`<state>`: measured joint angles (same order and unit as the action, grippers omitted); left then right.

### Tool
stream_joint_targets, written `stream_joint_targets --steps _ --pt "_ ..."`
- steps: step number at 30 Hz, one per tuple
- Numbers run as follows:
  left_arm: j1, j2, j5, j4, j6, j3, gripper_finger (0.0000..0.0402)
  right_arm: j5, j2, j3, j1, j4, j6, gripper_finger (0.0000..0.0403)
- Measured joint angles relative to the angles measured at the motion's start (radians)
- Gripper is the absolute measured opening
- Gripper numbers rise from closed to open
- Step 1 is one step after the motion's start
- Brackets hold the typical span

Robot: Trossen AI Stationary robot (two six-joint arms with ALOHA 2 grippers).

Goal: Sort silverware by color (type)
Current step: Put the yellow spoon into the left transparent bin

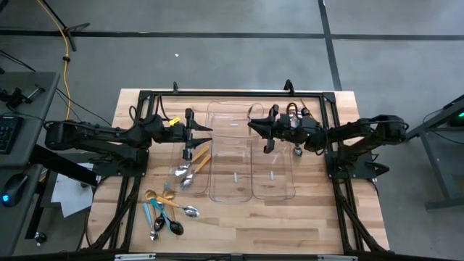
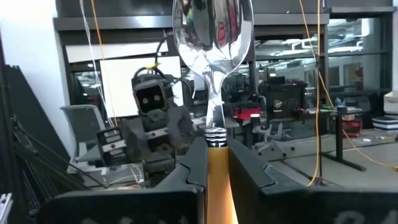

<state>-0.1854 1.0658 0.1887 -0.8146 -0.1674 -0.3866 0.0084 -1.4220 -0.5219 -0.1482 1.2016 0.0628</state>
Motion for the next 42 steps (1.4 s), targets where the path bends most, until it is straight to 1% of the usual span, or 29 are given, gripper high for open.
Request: stream_joint_targets --steps 7,14,21,25,29,32,37,42 --pt "-0.016 0.032 -0.003 0.0 0.043 0.0 0.0136 -0.031 0.0 -0.009 0.008 -0.001 0.006 0.0023" --pt "-0.017 0.035 -0.003 -0.01 0.081 0.0 0.0136 -0.048 0.0 -0.009 0.02 0.02 -0.002 0.0023" --pt "-0.017 0.039 -0.002 -0.07 0.11 0.0 0.0136 -0.051 -0.008 -0.014 0.022 0.02 0.008 0.0023" --pt "-0.015 0.107 0.005 -0.135 0.14 -0.005 0.0136 -0.062 -0.08 -0.075 0.039 0.014 0.008 0.0023" --pt "-0.015 0.219 0.014 -0.143 0.172 -0.054 0.0136 -0.085 -0.186 -0.169 0.065 0.011 0.008 0.0023" --pt "-0.01 0.285 0.033 -0.156 0.207 -0.086 0.0136 -0.092 -0.23 -0.222 0.074 0.0 0.007 0.0023" --pt "-0.009 0.317 0.133 -0.165 0.219 -0.115 0.0136 -0.091 -0.248 -0.249 0.072 -0.042 -0.001 0.0023" --pt "-0.008 0.317 0.14 -0.159 0.219 -0.115 0.0136 -0.094 -0.248 -0.25 0.073 -0.038 -0.002 0.0023"
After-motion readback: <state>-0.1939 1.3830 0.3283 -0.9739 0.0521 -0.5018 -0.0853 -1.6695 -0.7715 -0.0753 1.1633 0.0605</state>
